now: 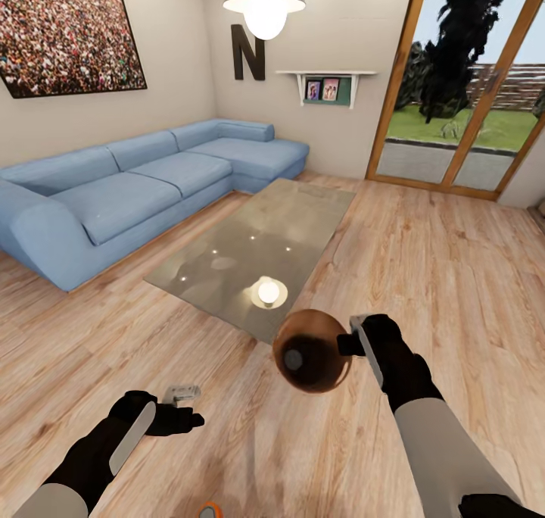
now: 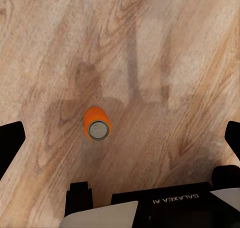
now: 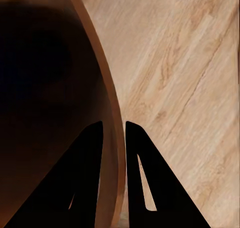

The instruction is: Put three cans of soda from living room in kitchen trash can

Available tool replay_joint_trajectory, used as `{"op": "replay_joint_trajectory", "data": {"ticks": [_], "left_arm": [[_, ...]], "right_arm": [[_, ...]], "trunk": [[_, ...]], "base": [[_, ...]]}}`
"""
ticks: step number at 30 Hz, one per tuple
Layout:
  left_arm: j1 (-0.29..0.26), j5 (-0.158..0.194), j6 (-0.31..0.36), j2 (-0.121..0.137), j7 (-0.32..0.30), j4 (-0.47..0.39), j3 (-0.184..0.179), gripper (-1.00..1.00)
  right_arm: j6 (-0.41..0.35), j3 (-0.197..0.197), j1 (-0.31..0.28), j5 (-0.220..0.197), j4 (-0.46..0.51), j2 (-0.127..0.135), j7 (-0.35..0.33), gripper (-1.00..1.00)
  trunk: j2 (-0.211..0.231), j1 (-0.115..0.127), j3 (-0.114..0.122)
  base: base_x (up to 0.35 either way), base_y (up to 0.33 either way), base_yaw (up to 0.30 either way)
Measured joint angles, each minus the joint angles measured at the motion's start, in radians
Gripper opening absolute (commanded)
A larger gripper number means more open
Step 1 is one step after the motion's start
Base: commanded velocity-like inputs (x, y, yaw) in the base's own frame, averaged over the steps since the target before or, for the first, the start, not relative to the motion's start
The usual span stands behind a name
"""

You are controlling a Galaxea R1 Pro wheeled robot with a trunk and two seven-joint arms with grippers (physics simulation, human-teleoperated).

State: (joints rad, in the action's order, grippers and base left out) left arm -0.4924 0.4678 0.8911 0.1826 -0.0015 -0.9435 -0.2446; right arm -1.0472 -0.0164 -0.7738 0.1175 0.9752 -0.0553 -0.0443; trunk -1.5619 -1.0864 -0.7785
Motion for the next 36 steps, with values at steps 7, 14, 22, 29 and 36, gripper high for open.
{"op": "replay_joint_trajectory", "data": {"ticks": [7,14,22,29,36], "left_arm": [[0.000,0.000,0.001,0.000,0.000,0.000,0.002,1.00],[0.000,0.000,0.001,0.000,0.000,0.001,0.001,1.00],[0.000,0.000,0.001,0.000,0.000,0.001,0.001,1.00],[0.000,0.000,0.001,0.000,0.000,0.001,0.002,1.00],[0.000,0.000,0.001,0.000,-0.001,0.000,0.002,1.00]], "right_arm": [[0.000,-0.009,0.004,0.006,0.138,0.011,0.001,-1.00],[0.000,-0.011,0.004,0.013,0.200,0.032,0.000,-1.00],[0.000,-0.005,0.004,0.004,0.287,0.039,-0.002,-1.00],[0.000,0.002,0.005,0.007,0.366,0.040,-0.001,-1.00],[0.000,0.002,0.006,0.011,0.411,0.041,-0.001,-1.00]], "trunk": [[-0.028,-0.015,-0.020],[-0.077,-0.042,-0.049],[-0.133,-0.073,-0.084],[-0.182,-0.100,-0.116],[-0.231,-0.126,-0.149]], "base": [[0.000,0.000,0.000],[0.000,0.000,0.000],[0.000,0.000,0.000],[0.000,0.000,0.000],[0.000,0.000,0.000]]}}
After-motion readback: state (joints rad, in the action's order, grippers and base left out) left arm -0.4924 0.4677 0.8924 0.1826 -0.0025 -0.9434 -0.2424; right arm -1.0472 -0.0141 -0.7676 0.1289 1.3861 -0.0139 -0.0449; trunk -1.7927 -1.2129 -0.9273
